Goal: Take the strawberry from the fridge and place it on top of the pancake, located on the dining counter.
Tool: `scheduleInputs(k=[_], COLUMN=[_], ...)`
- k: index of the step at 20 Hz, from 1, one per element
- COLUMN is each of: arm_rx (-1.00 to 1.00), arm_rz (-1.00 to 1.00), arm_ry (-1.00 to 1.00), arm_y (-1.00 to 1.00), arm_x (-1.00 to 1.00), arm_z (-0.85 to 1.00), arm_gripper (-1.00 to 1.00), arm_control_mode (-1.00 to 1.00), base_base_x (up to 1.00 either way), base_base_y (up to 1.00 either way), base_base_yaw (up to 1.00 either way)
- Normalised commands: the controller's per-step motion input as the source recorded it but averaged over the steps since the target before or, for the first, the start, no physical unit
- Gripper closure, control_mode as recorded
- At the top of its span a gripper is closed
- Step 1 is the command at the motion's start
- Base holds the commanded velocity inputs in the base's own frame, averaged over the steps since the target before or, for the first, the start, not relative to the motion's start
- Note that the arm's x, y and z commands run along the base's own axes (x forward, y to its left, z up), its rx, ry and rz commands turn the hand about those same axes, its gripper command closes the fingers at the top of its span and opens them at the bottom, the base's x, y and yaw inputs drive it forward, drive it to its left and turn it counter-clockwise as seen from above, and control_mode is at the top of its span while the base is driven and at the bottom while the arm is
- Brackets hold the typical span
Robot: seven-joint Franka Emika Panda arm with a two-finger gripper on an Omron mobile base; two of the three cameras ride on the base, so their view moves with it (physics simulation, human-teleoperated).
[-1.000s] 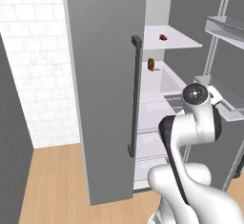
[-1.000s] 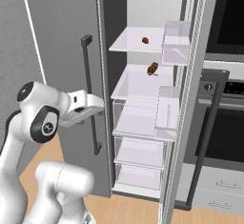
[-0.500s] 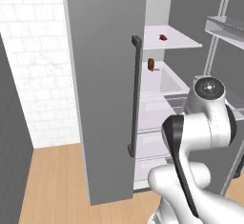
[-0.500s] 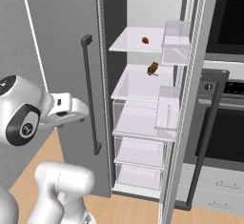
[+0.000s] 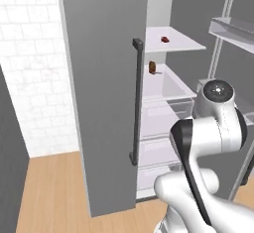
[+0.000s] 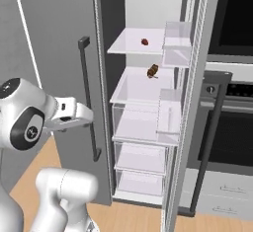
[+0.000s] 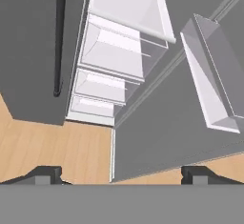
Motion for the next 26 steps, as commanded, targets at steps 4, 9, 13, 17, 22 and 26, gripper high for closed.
scheduleInputs(k=[4,9,13,17,22,26], arm_rx=[0.00,0.00,0.00,0.00,0.00,0.00], arm_rz=[0.00,0.00,0.00,0.00,0.00,0.00], arm_ry=[0.00,0.00,0.00,0.00,0.00,0.00], arm_y=[0.00,0.00,0.00,0.00,0.00,0.00], arm_x=[0.00,0.00,0.00,0.00,0.00,0.00], arm_z=[0.00,0.00,0.00,0.00,0.00,0.00], arm_gripper=[-1.00,-1.00,-1.00,-1.00,-1.00,-1.00], arm_control_mode=[1.00,1.00,1.00,1.00,1.00,1.00], base_base_x=[0.56,0.63,0.47,0.34,0.45,0.51], base_base_y=[-0.09,-0.08,-0.49,-0.20,0.03,0.01], base_base_yaw=[-0.29,-0.11,-0.09,-0.19,-0.18,-0.19])
